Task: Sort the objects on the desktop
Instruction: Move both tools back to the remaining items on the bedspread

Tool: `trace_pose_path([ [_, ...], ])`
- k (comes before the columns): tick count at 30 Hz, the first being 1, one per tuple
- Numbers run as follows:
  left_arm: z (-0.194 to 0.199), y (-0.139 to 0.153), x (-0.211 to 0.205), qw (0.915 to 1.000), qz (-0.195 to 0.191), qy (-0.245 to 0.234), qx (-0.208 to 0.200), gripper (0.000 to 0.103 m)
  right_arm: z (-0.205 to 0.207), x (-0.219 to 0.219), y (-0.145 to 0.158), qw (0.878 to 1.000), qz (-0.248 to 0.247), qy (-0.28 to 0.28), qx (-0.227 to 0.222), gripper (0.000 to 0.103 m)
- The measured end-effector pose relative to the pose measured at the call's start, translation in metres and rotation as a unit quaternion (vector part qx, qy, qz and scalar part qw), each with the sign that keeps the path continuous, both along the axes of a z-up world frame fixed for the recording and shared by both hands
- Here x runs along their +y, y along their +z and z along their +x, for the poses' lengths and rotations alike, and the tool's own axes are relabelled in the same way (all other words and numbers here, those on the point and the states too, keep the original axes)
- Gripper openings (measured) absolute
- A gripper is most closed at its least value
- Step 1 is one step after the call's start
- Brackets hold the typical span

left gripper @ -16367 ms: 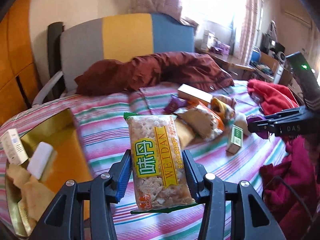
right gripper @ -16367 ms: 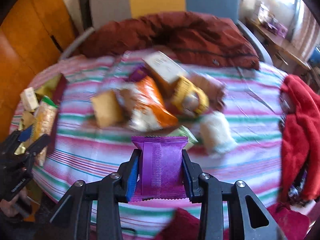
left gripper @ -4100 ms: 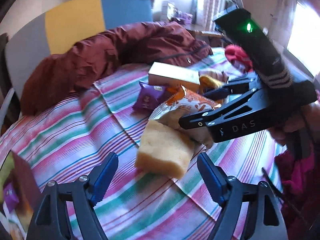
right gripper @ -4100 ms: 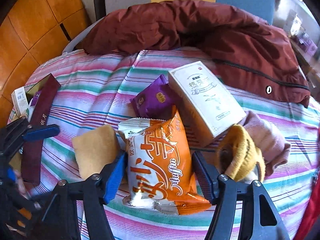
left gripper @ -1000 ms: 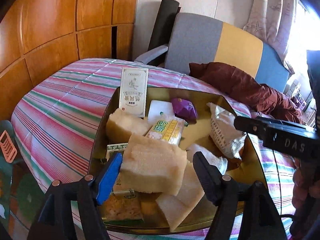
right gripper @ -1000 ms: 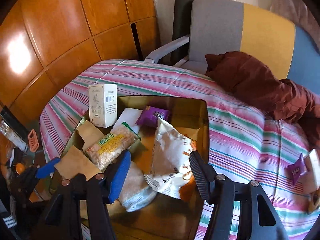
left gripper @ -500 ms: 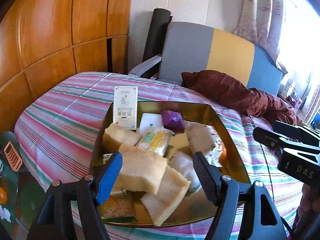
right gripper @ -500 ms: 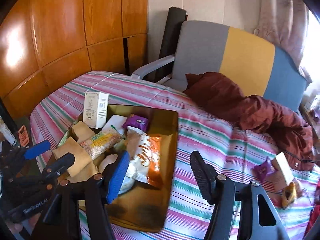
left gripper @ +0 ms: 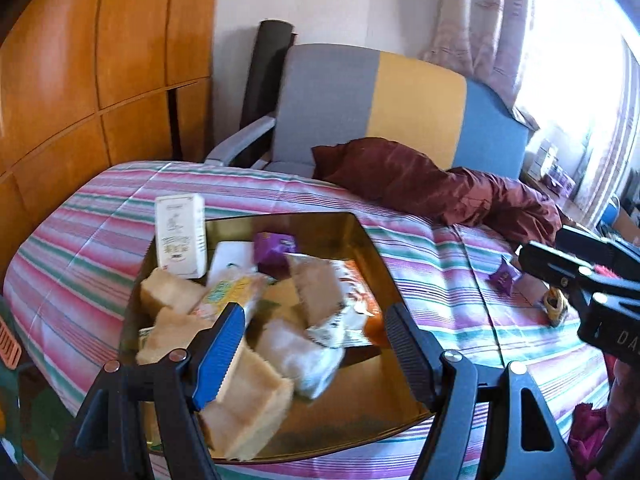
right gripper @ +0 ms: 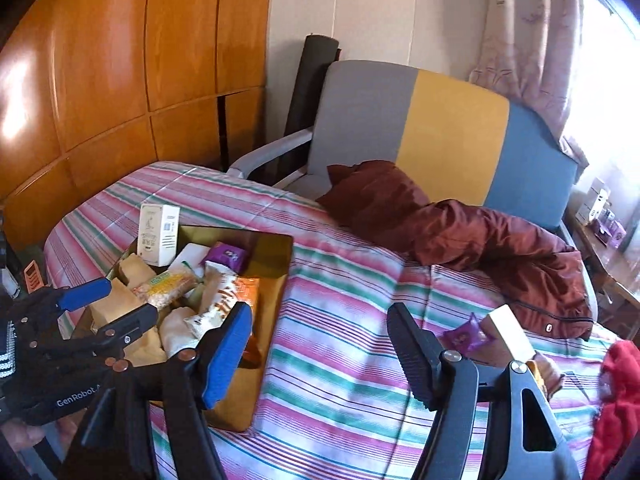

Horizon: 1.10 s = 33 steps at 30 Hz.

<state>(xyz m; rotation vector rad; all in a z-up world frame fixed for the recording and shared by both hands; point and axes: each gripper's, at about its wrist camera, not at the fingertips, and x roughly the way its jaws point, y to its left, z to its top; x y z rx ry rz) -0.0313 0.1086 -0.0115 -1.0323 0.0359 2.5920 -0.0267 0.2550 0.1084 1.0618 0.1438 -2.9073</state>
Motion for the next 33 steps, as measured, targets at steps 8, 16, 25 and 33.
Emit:
trace_pose_path([
  [8, 0.003, 0.000, 0.029, 0.9996, -0.004, -0.029, 0.000, 0.074, 0.006, 0.028, 0.005, 1.000, 0.006, -0.020, 0.006, 0.071],
  [16, 0.003, 0.001, 0.059, 0.9983, -0.014, -0.057, 0.000, 0.074, 0.009, 0.053, 0.004, 0.999, 0.015, -0.037, 0.001, 0.073],
  [25, -0.001, -0.002, 0.090, 0.9963, -0.016, -0.084, -0.005, 0.074, 0.004, 0.080, -0.001, 0.998, 0.023, -0.054, -0.012, 0.074],
  [33, -0.005, -0.006, 0.115, 0.9940, -0.021, -0.107, -0.009, 0.074, -0.001, 0.103, -0.006, 0.997, 0.032, -0.070, -0.024, 0.074],
])
